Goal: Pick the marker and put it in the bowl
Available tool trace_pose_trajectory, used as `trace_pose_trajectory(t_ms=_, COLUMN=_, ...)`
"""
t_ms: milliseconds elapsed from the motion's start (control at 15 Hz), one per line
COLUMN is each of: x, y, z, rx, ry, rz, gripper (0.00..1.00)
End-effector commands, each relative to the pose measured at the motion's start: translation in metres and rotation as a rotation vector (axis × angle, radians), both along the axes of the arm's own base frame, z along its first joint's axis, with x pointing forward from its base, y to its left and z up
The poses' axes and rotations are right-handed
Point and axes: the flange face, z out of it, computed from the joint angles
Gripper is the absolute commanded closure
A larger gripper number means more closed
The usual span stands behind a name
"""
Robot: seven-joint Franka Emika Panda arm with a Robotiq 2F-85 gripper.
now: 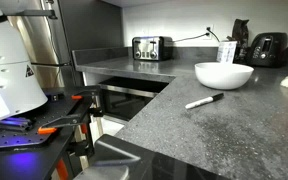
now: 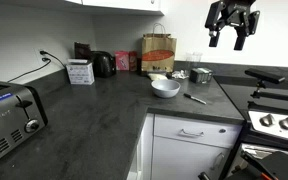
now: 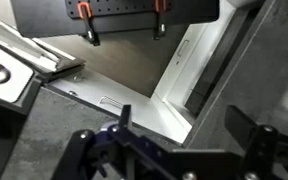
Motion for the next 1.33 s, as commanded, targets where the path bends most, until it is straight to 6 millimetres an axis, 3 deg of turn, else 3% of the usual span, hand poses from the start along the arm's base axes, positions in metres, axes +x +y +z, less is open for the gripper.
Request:
trace_pose_trajectory(t_ms=0, x=0.000, y=0.000, z=0.001, rx=0.000, ry=0.001, rz=0.000, gripper=0.00)
trace_pose_trajectory(t_ms=333, x=0.000, y=0.000, z=0.001, rx=0.000, ry=0.001, rz=0.000, gripper=0.00)
trace_pose_trajectory(t_ms=533, x=0.018, y=-0.008, z=-0.012, rx=-0.074, ry=-0.033, rz=-0.036, gripper=0.00)
trace_pose_trajectory(t_ms=1000, x=0.091, y=-0.050, z=-0.083, rx=-0.175, ry=-0.063, rz=-0.052, gripper=0.00)
trace_pose_trajectory(t_ms=1267, x=0.118, y=-0.084, z=-0.123, rx=-0.137, ry=-0.007, rz=-0.175, gripper=0.00)
